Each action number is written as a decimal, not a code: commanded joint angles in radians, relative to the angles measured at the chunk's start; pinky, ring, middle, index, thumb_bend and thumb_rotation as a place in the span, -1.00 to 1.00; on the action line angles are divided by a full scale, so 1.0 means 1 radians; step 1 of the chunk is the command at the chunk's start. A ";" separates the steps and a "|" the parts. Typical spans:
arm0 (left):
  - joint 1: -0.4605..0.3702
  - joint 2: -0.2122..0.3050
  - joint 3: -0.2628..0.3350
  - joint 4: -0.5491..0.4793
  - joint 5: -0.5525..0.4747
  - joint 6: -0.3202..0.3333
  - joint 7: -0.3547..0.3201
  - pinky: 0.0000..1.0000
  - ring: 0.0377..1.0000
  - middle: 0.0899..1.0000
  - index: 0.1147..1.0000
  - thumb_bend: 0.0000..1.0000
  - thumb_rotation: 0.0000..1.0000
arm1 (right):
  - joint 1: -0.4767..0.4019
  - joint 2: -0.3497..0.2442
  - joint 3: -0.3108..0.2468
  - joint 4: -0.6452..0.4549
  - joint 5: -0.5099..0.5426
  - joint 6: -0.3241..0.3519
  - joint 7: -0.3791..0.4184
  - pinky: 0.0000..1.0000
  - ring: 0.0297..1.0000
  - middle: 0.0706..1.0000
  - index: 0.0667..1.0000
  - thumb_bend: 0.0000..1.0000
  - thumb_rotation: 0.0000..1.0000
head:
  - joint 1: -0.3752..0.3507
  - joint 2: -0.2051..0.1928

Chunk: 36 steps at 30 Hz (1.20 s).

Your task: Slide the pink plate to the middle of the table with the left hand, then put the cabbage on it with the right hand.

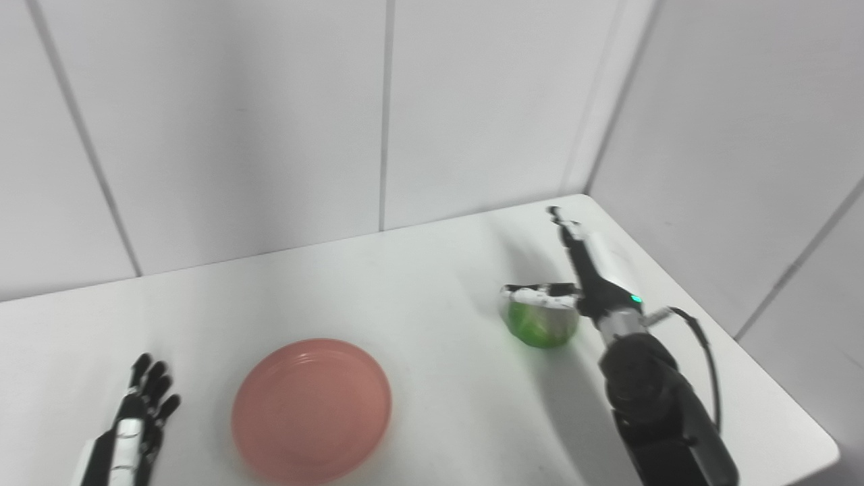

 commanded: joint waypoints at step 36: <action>-0.004 0.031 0.030 -0.017 -0.078 -0.018 -0.049 1.00 1.00 1.00 1.00 0.38 0.96 | -0.067 0.146 -0.159 0.025 -0.421 -0.005 0.302 1.00 1.00 0.92 0.86 0.85 -0.57 | 0.003 0.012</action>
